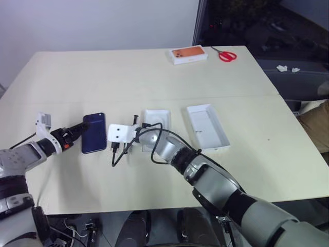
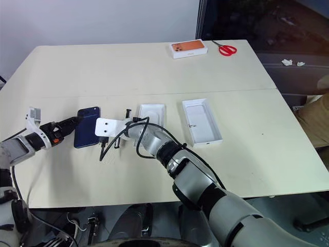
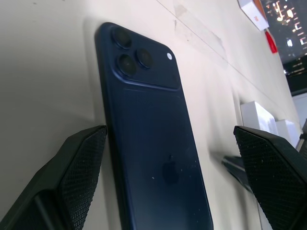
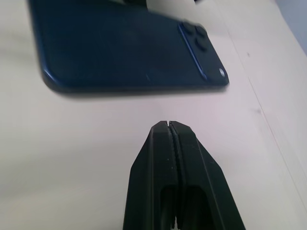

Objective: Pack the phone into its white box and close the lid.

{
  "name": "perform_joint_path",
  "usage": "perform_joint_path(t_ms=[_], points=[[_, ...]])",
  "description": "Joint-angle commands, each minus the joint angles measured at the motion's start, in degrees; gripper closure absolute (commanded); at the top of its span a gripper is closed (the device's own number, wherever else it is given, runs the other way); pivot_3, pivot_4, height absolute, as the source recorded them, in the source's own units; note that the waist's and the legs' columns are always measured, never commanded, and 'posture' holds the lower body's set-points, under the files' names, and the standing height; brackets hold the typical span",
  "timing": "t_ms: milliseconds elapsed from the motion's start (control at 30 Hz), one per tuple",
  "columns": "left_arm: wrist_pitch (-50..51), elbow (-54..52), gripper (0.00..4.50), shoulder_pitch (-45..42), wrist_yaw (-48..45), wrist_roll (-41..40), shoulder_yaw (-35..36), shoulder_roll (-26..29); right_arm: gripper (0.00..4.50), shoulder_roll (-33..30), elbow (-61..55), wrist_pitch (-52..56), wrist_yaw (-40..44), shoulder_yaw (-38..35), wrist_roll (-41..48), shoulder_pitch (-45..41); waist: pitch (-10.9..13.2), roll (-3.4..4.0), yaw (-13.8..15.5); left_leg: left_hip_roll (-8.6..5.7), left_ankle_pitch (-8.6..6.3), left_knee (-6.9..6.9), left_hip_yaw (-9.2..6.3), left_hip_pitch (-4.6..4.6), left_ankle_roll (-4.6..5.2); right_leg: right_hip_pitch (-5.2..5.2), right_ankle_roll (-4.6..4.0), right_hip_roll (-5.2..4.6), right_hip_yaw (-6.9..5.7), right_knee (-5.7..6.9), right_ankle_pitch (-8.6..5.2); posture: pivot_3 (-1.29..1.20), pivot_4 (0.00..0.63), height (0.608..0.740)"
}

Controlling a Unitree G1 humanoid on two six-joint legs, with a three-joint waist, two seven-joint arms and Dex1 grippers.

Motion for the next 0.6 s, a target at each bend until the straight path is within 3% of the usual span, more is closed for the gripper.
perform_joint_path(t_ms=[33, 267, 600], points=[[1.97, -3.61, 0.00, 2.43, 2.14, -1.31, 0.61, -2.39, 4.45, 4.35, 2.11, -1.28, -1.29, -0.32, -0.94, -3.08, 0.00, 0.00, 0.00, 0.00, 0.00, 0.01, 0.00, 0.00, 0.00, 0.00, 0.00, 0.00, 0.00, -0.01, 0.00, 0.00, 0.150, 0.740], [2.89, -9.04, 0.00, 6.80, 3.97, -1.83, -0.04, -5.30, 4.45, 7.24, 3.35, -1.41, 1.68, -0.85, 0.12, -2.11, -0.03, 0.04, -0.09, -0.04, -0.01, 0.00, 0.01, 0.03, 0.01, 0.07, 0.00, -0.06, 0.01, -0.02, 0.00, 0.00, 0.150, 0.740], [6.49, -13.41, 0.00, 5.26, 5.83, -3.36, -2.78, -9.49, 4.45, 7.07, 3.29, -0.60, 2.09, -0.40, -0.51, -0.86, -0.16, 0.15, 0.23, -0.11, -0.06, 0.01, -0.01, 0.17, 0.09, 0.10, 0.00, -0.10, 0.00, -0.05, 0.00, 0.00, 0.150, 0.740]])
